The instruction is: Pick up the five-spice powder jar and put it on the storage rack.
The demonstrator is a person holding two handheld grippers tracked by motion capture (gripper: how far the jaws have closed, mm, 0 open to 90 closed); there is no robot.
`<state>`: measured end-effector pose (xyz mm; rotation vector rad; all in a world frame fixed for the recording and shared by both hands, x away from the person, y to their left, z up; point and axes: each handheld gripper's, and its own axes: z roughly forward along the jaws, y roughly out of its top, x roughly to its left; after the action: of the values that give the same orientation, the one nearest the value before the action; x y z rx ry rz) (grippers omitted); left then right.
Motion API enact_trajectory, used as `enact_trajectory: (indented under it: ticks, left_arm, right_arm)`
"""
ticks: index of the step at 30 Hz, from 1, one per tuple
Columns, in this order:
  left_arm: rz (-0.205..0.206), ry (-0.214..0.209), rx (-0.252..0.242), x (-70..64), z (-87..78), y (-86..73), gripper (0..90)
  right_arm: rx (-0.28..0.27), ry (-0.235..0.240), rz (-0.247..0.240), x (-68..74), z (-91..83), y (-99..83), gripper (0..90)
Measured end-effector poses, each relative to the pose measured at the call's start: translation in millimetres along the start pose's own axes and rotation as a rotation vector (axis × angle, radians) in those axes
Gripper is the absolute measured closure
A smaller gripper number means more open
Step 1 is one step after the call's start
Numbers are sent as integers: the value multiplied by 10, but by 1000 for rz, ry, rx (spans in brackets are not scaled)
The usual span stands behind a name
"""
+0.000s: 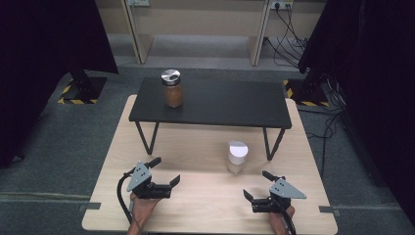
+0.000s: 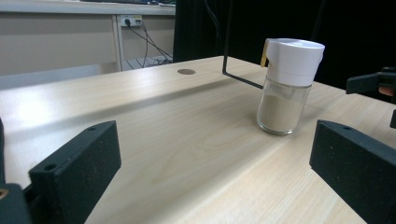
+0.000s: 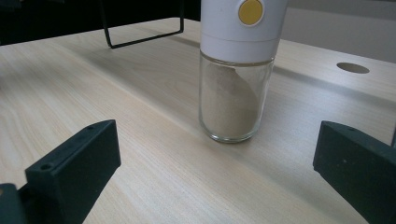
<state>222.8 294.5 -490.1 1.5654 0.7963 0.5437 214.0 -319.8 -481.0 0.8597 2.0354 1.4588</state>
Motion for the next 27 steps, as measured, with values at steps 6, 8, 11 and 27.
enact_trajectory:
  ticks: [6,8,11,27]
  left_arm:
    - [-14,0,-14,7,-59,-149,20]
    - [-8,1,-19,9,-72,-179,20]
    - [7,-2,-2,10,-54,-197,19]
    - [9,0,33,2,-73,-225,19]
  right_arm:
    - [-3,-4,7,0,-5,-8,6]
    - [-5,-6,13,-3,-9,-12,5]
    - [-4,-5,7,0,-6,-9,5]
    - [-1,-5,2,7,-6,-3,5]
